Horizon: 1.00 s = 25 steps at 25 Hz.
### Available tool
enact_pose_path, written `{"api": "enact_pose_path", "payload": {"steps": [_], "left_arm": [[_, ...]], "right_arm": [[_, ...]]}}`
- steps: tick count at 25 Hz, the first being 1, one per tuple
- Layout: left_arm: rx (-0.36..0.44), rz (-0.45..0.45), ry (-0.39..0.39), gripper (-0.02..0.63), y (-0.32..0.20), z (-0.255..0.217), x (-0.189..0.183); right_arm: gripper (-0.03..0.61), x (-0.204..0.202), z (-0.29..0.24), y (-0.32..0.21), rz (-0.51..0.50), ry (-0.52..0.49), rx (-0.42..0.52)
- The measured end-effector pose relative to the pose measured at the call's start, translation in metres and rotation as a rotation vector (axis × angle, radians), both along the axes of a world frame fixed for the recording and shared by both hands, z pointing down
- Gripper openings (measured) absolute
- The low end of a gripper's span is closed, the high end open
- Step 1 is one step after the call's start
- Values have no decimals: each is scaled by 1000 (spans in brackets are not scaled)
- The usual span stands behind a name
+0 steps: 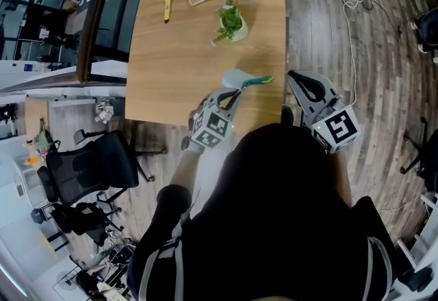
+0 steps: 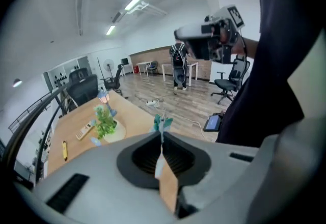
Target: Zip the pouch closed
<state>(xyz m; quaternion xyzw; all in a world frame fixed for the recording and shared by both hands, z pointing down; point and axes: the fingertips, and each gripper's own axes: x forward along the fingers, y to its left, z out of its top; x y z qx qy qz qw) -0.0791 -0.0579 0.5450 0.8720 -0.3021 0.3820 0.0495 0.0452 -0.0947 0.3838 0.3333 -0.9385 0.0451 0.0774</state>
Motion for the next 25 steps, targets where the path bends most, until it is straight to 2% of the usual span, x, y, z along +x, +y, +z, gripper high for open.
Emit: {"api": "enact_pose_path", "payload": {"steps": [3,6,13,14,16,25], "left_arm": [[70,45,24,9,10,-38,14],[112,63,46,9,15,-65,22],[158,59,73,9,16,-88,23],[164,62,76,9,16,-91,24],[175,68,81,9,15,-96,26],[194,94,86,9,15,-110,34]], "right_arm": [[14,-28,15,17,-147,60,-34],[14,-42,20,27,-215,84,-40],[14,-49,14,33,-251,54,-34],[19,-50,14,34,-261,54,-37],[82,-54,16,37,-279,65,-38],[92,-76,15,48,-338,77,-19]]}}
